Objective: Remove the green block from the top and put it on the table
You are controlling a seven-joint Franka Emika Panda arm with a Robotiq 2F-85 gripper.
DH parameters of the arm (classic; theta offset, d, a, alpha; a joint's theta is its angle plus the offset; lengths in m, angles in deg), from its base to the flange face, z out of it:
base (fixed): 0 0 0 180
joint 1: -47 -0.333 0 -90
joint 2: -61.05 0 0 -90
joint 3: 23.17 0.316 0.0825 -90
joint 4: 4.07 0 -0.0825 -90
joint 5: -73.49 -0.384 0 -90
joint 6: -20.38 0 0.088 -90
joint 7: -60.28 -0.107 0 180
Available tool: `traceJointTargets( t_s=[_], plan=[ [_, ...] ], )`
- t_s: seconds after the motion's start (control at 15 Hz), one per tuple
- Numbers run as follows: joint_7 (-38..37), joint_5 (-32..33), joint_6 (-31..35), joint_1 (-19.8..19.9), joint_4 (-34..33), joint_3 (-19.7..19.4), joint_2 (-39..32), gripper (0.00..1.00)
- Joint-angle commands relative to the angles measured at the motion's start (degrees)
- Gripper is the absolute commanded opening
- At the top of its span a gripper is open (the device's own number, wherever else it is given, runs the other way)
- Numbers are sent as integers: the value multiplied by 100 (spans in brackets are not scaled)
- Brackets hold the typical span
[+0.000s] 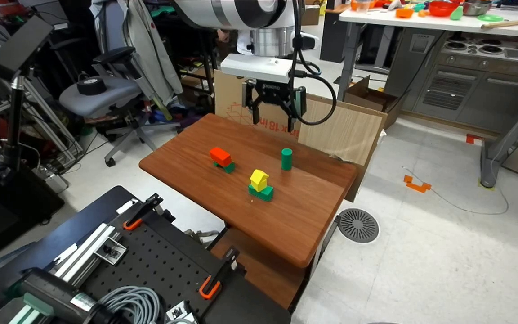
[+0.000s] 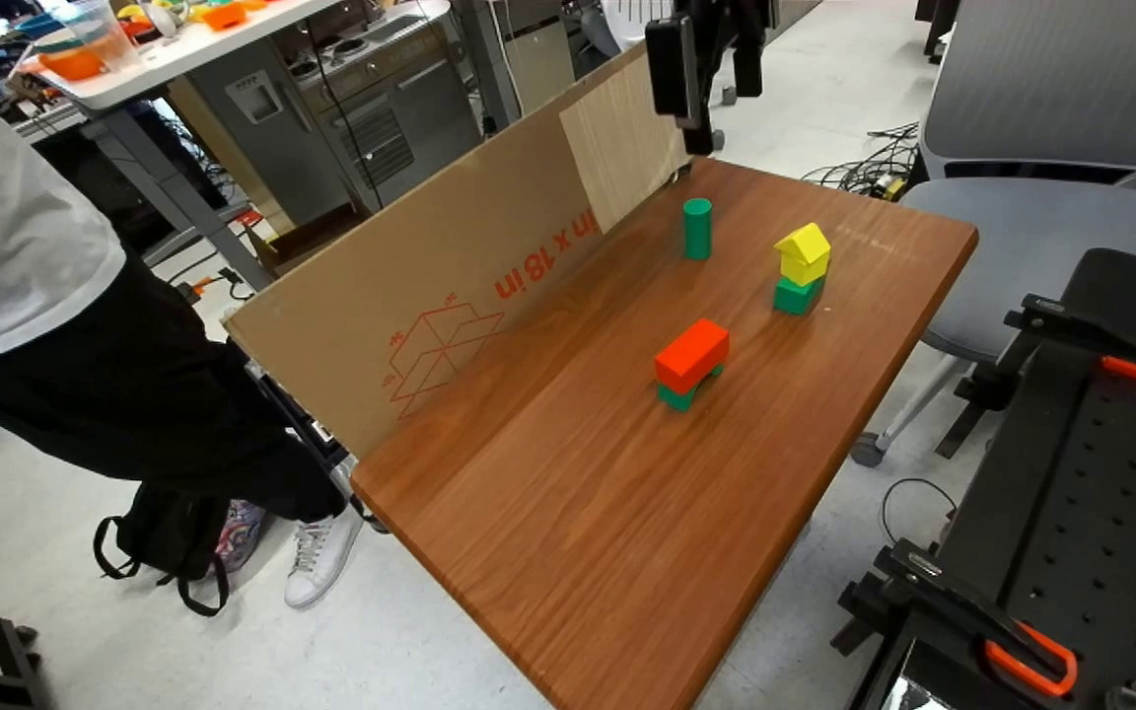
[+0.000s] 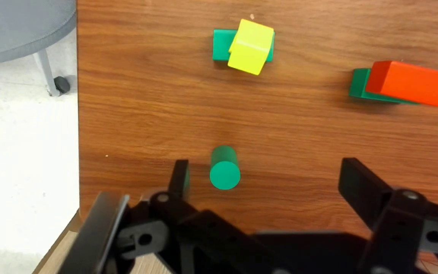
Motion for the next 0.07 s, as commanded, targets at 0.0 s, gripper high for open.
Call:
traceJointTargets(
  t_s=[0.0],
  plan=[
    [1, -2, -12, 4, -13, -13, -26, 100]
  ],
)
